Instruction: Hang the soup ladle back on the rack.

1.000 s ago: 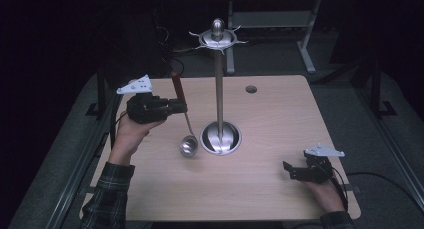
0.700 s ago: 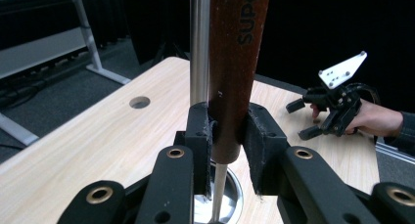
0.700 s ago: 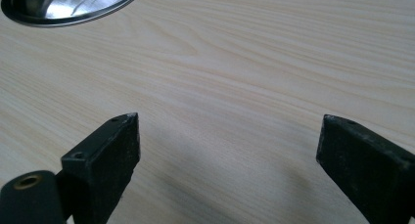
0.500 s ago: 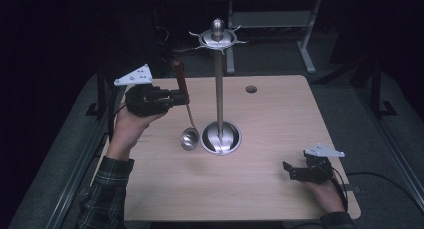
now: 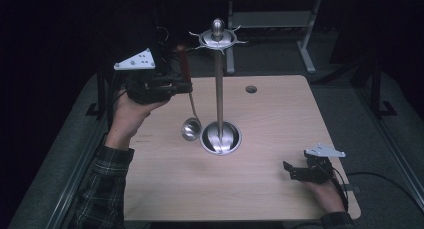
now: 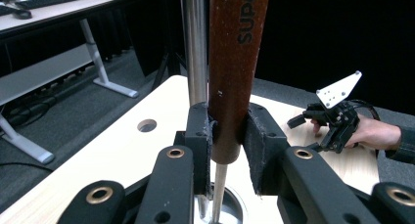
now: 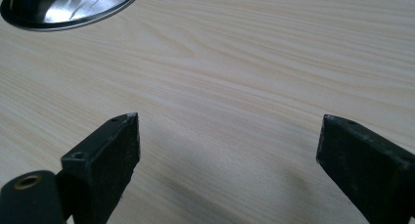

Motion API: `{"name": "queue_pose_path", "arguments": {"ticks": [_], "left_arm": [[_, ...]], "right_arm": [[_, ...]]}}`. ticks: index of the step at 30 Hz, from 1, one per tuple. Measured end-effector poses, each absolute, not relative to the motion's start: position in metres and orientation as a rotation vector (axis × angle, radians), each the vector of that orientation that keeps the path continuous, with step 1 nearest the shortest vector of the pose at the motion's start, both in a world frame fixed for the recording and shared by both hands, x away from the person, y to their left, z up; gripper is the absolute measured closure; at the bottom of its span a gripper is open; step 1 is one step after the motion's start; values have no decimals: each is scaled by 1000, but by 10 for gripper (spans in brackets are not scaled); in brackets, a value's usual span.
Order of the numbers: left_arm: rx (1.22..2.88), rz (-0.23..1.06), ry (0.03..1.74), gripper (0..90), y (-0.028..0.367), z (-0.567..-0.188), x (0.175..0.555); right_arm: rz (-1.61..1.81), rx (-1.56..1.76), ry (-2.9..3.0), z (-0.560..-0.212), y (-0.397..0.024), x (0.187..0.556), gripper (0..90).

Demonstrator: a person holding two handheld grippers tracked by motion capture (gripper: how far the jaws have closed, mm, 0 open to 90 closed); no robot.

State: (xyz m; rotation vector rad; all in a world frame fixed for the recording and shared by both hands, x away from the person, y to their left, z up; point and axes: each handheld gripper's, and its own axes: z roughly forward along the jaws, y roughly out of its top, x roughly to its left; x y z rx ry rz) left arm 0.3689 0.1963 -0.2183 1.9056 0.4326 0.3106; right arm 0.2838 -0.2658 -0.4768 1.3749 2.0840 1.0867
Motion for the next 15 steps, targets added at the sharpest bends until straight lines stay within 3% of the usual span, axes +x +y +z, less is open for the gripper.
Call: {"name": "queue_pose_path", "arguments": {"ticks": [15], "left_arm": [[1930, 298, 427, 734, 182, -213, 382]], "right_arm": [[1091, 1375, 2076, -477, -269, 284, 84]]}}
